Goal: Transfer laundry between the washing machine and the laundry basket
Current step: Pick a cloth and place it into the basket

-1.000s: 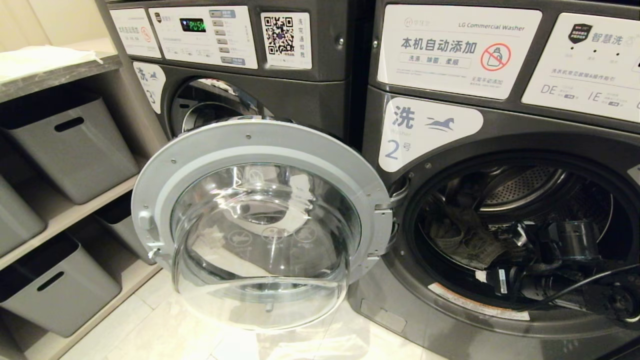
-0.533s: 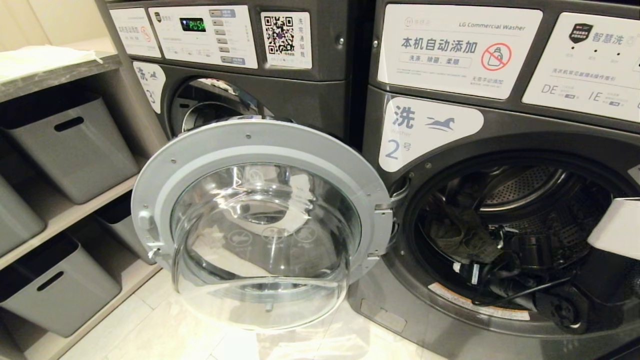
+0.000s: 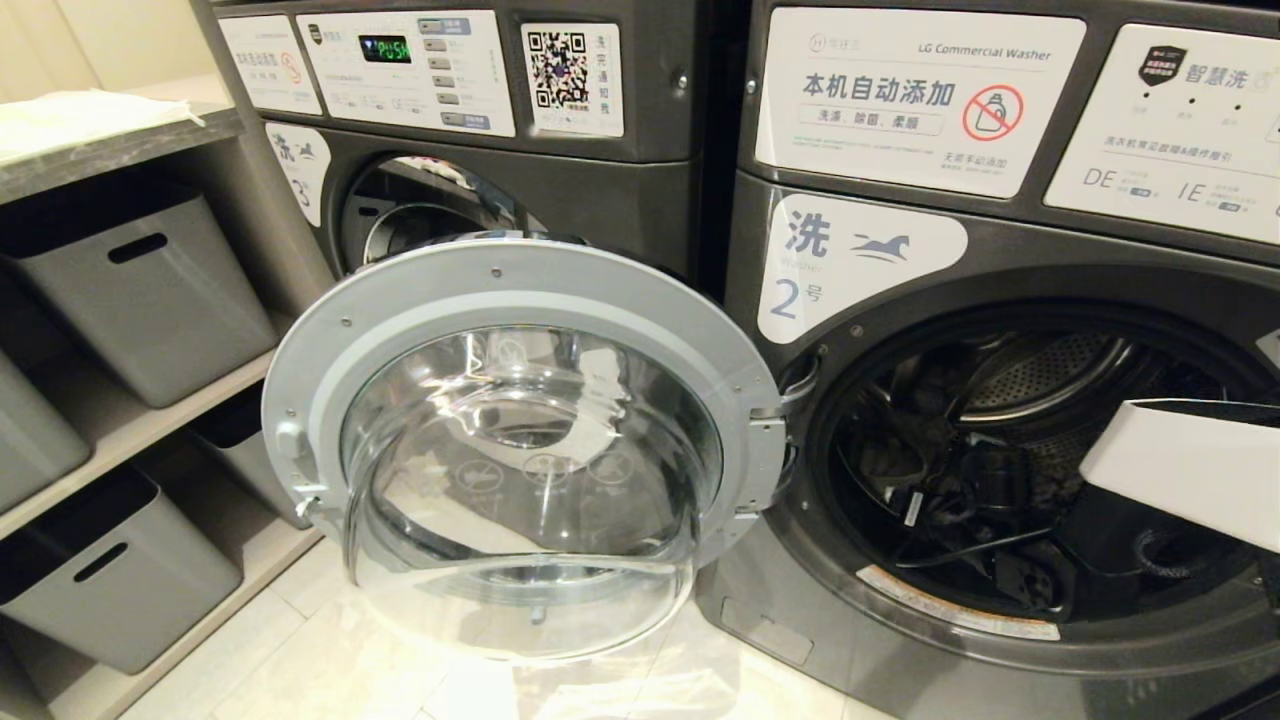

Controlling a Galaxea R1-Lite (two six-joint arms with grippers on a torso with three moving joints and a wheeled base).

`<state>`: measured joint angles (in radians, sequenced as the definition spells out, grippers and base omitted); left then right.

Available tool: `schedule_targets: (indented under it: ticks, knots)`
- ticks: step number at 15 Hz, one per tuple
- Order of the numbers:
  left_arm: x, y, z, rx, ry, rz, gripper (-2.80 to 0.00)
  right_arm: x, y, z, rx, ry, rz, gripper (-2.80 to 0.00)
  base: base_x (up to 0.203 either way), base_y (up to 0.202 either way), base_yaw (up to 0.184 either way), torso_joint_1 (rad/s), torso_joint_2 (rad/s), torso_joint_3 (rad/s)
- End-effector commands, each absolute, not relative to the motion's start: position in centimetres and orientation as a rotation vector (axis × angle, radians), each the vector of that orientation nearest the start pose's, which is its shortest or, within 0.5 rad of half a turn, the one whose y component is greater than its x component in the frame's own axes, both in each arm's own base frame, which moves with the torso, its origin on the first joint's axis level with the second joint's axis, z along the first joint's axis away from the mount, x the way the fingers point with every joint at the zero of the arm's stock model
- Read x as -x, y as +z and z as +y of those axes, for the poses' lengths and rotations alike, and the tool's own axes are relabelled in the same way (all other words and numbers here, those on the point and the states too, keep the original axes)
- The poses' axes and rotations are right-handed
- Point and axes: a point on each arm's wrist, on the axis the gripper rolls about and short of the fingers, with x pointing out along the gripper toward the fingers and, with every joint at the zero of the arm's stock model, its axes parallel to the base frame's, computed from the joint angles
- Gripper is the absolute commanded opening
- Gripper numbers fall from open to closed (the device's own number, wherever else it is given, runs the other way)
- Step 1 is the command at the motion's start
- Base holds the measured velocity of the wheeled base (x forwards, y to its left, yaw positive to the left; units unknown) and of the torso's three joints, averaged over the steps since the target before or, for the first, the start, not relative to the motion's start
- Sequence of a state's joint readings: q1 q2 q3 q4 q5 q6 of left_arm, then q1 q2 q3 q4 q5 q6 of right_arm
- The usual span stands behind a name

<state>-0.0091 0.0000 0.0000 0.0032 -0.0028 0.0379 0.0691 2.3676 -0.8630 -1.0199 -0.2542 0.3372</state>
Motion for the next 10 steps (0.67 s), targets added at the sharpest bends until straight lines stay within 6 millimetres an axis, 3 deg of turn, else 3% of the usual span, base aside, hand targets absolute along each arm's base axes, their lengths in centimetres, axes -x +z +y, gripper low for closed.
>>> schedule_targets:
  ticks: [1, 3, 10]
  knots:
    - [2.3, 7.5, 0.0, -0.038, -0.012, 0.004, -2.80, -40.8, -1.7, 2.2, -0.253, -0.282, 0.417, 0.00, 0.000, 0.000, 0.000, 0.000, 0.00, 0.000]
    - [2.3, 7.5, 0.0, -0.038, -0.012, 0.003, -2.80, -41.7, -2.2, 2.3, -0.250, -0.289, 0.427, 0.00, 0.000, 0.000, 0.000, 0.000, 0.00, 0.000]
    - [2.3, 7.5, 0.0, -0.038, -0.014, 0.004, -2.80, -46.4, -0.9, 2.5, -0.256, -0.317, 0.380, 0.00, 0.000, 0.000, 0.000, 0.000, 0.00, 0.000]
